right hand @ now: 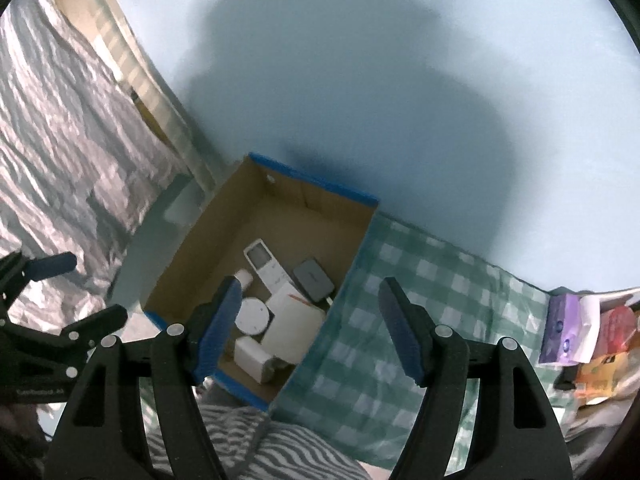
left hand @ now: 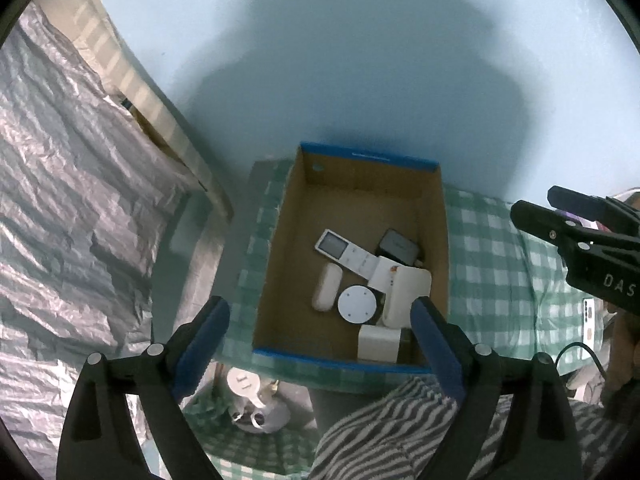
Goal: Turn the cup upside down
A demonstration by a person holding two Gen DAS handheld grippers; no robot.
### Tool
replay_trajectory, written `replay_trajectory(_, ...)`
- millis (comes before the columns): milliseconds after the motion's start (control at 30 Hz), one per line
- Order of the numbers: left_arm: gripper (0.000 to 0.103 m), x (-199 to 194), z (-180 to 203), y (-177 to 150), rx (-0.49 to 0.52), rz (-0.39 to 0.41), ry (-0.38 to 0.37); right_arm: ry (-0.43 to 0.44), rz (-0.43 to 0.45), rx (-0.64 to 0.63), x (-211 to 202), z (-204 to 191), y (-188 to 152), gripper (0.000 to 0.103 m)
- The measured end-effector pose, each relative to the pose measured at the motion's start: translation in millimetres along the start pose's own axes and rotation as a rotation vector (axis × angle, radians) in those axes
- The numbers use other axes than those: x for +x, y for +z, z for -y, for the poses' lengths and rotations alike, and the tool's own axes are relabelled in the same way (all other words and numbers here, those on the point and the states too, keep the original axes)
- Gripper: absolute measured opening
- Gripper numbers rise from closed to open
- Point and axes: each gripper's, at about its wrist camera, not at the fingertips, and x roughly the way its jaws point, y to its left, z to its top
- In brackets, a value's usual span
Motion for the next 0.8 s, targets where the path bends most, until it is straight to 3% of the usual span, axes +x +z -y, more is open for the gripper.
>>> replay_trajectory(233, 0.093, -8.3, 3.1, -0.5, 0.021, 0.044, 0.032, -0.006, 0.003, 0.007, 0.9, 2.8, 1.5, 0.071)
replay_trajectory(800, 0.093, -10.3, 6.2, 1.7, 0.029, 0.035, 0.038, 0.005, -0.009, -0.006, -0.3, -0.6, -1.0, 0.071)
